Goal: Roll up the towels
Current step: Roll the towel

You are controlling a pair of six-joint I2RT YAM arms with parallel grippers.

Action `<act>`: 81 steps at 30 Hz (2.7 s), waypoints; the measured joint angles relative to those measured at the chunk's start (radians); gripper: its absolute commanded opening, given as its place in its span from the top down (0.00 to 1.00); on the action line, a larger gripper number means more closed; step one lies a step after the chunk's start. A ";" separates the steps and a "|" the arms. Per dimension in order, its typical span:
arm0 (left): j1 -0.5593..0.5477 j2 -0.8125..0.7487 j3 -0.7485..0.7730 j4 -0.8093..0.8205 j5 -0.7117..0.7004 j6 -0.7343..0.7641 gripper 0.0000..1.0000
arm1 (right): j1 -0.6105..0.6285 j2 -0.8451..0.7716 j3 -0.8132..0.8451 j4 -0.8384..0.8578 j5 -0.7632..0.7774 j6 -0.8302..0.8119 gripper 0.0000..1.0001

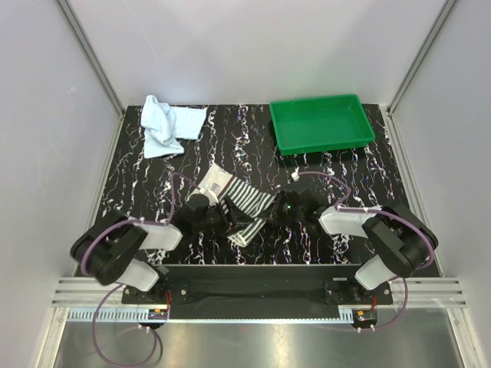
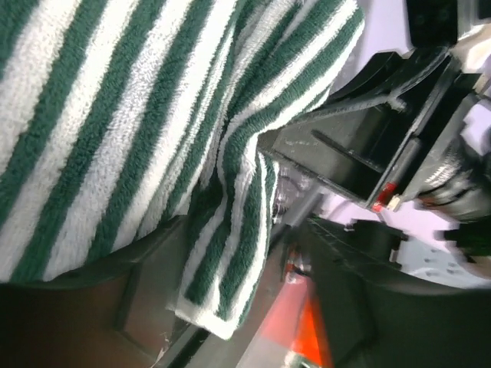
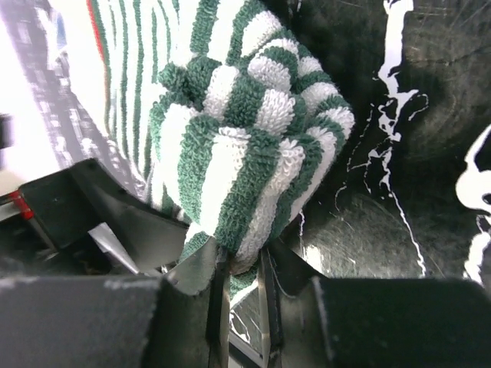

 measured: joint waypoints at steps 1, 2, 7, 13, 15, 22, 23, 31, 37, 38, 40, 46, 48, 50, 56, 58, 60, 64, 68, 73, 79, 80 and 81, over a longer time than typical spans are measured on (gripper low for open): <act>-0.003 -0.044 0.015 -0.078 -0.019 0.042 0.01 | 0.000 -0.001 0.024 -0.046 0.003 -0.009 0.91; -0.006 -0.081 0.034 -0.151 -0.041 0.084 0.01 | 0.000 -0.001 0.049 -0.095 0.006 -0.019 0.91; -0.109 -0.259 0.170 -0.505 -0.269 0.292 0.01 | 0.000 -0.003 0.157 -0.324 0.032 -0.066 0.88; -0.359 -0.351 0.327 -0.716 -0.560 0.530 0.01 | 0.000 0.000 0.253 -0.529 0.044 -0.110 0.88; -0.425 -0.337 0.359 -0.747 -0.645 0.599 0.01 | 0.000 0.010 0.278 -0.583 0.046 -0.118 0.87; -0.665 -0.135 0.468 -0.830 -0.927 0.784 0.09 | 0.000 0.043 0.362 -0.734 0.049 -0.159 0.87; -0.700 -0.087 0.494 -0.842 -0.960 0.805 0.09 | 0.000 0.047 0.369 -0.748 0.048 -0.165 0.86; -0.770 0.117 0.598 -0.857 -1.075 0.866 0.19 | 0.000 0.050 0.374 -0.795 0.041 -0.181 0.88; -0.769 0.201 0.606 -0.859 -1.099 0.872 0.54 | 0.000 0.049 0.374 -0.809 0.037 -0.187 0.88; -0.769 0.212 0.606 -0.860 -1.103 0.872 0.62 | 0.000 0.049 0.374 -0.813 0.037 -0.188 0.88; -0.769 0.219 0.605 -0.858 -1.103 0.866 0.72 | 0.000 0.049 0.374 -0.819 0.037 -0.191 0.87; -0.768 0.219 0.594 -0.828 -1.075 0.865 1.00 | 0.000 0.042 0.374 -0.838 0.034 -0.203 0.49; -0.762 0.219 0.594 -0.821 -1.049 0.868 1.00 | 0.000 0.027 0.375 -0.876 0.049 -0.217 0.37; -0.747 0.217 0.591 -0.805 -1.011 0.867 1.00 | -0.005 0.006 0.377 -0.919 0.064 -0.224 0.29; -0.697 0.188 0.570 -0.761 -0.908 0.838 1.00 | -0.098 -0.082 0.428 -1.027 0.117 -0.253 0.17; -0.687 0.177 0.558 -0.750 -0.885 0.825 1.00 | -0.168 -0.127 0.445 -1.049 0.147 -0.258 0.16; -0.678 0.165 0.544 -0.737 -0.860 0.809 1.00 | -0.227 -0.167 0.461 -1.063 0.172 -0.259 0.17; -0.639 0.123 0.492 -0.683 -0.780 0.773 1.00 | -0.300 -0.240 0.476 -1.064 0.216 -0.259 0.18; -0.552 0.054 0.388 -0.567 -0.636 0.701 1.00 | -0.301 -0.348 0.432 -1.024 0.215 -0.249 0.19; -0.408 0.001 0.221 -0.337 -0.412 0.562 1.00 | -0.301 -0.566 0.266 -0.921 0.150 -0.229 0.14; -0.245 0.042 0.097 -0.059 -0.169 0.365 1.00 | -0.301 -0.664 0.059 -0.713 -0.032 -0.207 0.15; -0.224 0.057 0.084 -0.018 -0.135 0.331 1.00 | -0.301 -0.658 0.021 -0.675 -0.060 -0.200 0.15; -0.208 0.069 0.074 0.012 -0.110 0.301 1.00 | -0.301 -0.653 -0.018 -0.639 -0.085 -0.189 0.16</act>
